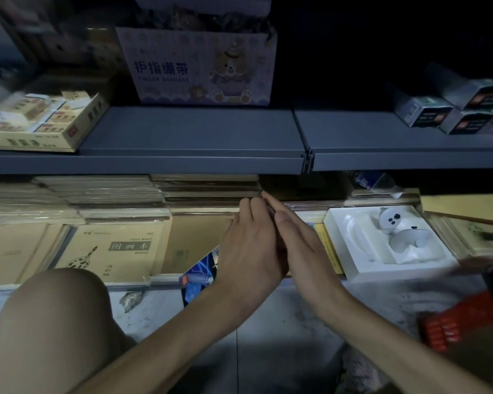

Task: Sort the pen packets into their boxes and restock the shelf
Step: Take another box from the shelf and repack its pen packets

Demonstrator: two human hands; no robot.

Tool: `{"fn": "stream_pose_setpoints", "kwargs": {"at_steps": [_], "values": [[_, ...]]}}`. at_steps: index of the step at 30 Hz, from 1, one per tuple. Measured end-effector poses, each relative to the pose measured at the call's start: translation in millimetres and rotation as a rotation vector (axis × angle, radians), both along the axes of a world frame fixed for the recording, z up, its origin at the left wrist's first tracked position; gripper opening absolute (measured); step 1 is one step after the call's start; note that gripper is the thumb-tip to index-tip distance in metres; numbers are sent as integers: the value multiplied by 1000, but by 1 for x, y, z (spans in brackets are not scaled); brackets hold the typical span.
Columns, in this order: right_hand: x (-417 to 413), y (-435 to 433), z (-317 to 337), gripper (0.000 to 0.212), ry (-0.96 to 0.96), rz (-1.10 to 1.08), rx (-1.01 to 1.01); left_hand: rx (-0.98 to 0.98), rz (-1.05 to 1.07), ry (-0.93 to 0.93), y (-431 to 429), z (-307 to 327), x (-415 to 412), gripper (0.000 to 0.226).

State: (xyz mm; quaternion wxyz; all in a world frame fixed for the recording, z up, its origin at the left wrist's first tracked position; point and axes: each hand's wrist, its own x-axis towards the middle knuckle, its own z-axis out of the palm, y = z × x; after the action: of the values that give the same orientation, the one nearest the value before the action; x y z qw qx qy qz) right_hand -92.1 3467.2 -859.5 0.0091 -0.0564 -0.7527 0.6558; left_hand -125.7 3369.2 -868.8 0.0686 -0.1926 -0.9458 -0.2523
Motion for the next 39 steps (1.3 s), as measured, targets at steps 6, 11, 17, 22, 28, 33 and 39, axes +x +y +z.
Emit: {"fn": "stream_pose_setpoints", "kwargs": {"at_steps": [6, 11, 17, 22, 28, 33, 39], "values": [[3, 17, 14, 16, 180, -135, -17, 559, -168, -330, -21, 13, -1, 91], [2, 25, 25, 13, 223, -199, -80, 827, -201, -410, -22, 18, 5, 64], [-3, 35, 33, 16, 183, -161, -155, 1092, -202, -607, -22, 28, 3, 31], [-7, 40, 35, 16, 195, -38, -186, 1177, -189, -532, -23, 28, -5, 24], [-10, 46, 30, 12, 199, -47, -141, 1169, -141, -492, -14, 26, -2, 13], [-8, 48, 34, 32, 226, -27, -163, 1179, -147, -425, -12, 32, -6, 18], [-4, 44, 29, 51, 113, 36, 35, 1269, -7, -270, -15, 35, -18, 11]]}}
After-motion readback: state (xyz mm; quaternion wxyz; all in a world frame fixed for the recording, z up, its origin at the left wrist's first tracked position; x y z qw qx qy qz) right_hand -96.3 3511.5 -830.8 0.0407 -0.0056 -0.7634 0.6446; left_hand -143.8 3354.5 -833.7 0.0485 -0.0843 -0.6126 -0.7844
